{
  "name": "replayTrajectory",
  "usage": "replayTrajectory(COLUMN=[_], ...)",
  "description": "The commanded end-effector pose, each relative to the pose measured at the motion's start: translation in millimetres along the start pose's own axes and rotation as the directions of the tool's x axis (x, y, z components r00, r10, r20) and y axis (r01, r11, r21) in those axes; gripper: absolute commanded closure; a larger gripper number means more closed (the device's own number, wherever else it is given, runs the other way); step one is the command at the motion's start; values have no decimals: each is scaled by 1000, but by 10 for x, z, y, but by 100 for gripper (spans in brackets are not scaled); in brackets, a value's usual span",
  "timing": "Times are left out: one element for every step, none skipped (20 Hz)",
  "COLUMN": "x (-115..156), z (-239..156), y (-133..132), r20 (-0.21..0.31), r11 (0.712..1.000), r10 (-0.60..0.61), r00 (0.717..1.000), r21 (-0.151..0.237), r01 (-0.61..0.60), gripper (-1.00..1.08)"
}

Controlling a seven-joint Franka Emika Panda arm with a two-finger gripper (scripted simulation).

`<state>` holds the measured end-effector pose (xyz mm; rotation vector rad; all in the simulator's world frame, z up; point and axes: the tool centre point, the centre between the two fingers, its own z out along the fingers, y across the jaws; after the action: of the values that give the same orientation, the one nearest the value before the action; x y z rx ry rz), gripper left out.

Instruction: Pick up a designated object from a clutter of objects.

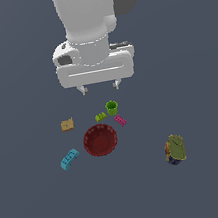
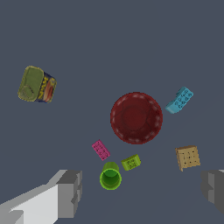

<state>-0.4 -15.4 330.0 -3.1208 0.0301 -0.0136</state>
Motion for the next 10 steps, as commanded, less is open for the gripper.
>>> replayTrajectory(x=[0,0,1,2,3,5,7,9,12,14], z=[0,1,1,3,5,7,11,15,19,22], y=[0,2,13,30,54,84,121,159,190,215], r20=[0,0,0,-1,-1,-2,-3,-3,-4,-4], r11=[1000,1000,1000,1000,1000,1000,1000,1000,1000,999], r10=[0,0,2,4,7,10,15,20,24,28], r00=[1000,1000,1000,1000,1000,1000,1000,1000,1000,1000], r21=[0,0,-1,-2,-4,-7,-10,-13,-15,-17], r01=[0,0,-2,-4,-7,-10,-15,-20,-24,-28], gripper=[-92,-92,-92,-92,-92,-92,-92,-92,-92,-92])
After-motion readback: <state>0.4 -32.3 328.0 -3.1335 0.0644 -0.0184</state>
